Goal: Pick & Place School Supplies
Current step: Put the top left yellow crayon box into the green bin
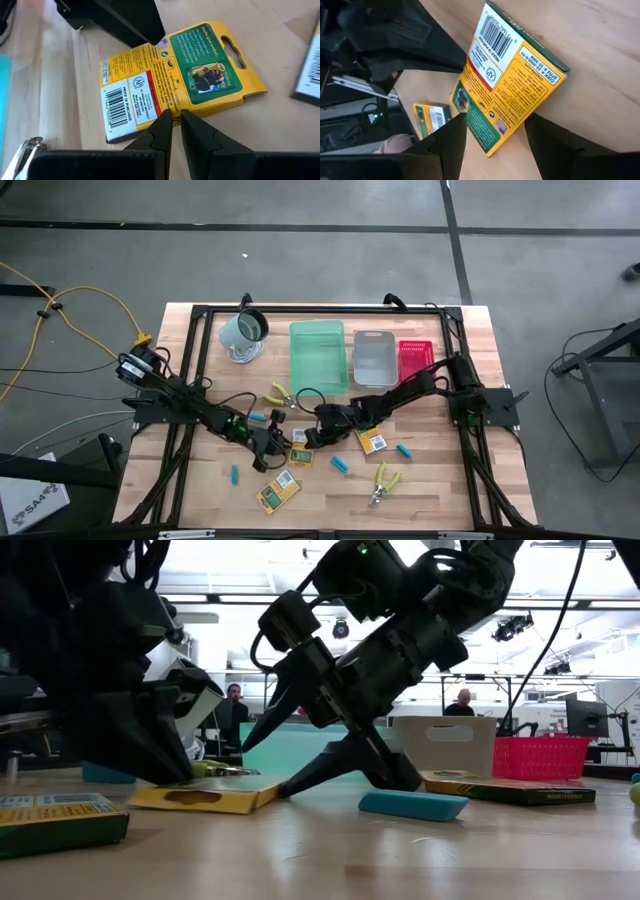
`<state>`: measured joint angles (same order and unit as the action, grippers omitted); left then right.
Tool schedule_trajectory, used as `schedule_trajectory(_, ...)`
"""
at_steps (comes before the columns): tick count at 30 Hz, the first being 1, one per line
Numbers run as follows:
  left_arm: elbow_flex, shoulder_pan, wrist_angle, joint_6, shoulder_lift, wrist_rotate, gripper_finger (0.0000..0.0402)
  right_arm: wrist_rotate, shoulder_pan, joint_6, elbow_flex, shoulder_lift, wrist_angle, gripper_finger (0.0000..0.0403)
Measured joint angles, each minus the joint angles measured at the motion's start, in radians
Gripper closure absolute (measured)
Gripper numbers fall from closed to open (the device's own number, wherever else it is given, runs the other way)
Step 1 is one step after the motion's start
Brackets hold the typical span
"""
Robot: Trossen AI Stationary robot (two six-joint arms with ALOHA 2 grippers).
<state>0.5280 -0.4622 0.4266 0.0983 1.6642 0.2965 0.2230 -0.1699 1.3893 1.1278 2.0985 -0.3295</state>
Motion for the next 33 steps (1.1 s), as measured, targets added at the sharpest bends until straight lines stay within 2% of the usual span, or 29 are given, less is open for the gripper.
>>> schedule_trajectory(11,0.0,-0.017,-0.027,-0.035,0.0,-0.01,0.0366,-0.012,0.008,-0.07,0.0,0.001,-0.032,0.021)
schedule_trajectory(21,0.004,-0.037,-0.062,-0.076,0.003,0.0,0.0366,-0.1,0.026,-0.144,0.004,0.0,-0.096,0.021)
schedule_trajectory(33,0.002,-0.038,-0.072,-0.077,0.003,0.002,0.0366,-0.04,0.026,-0.107,0.007,-0.002,-0.106,0.021)
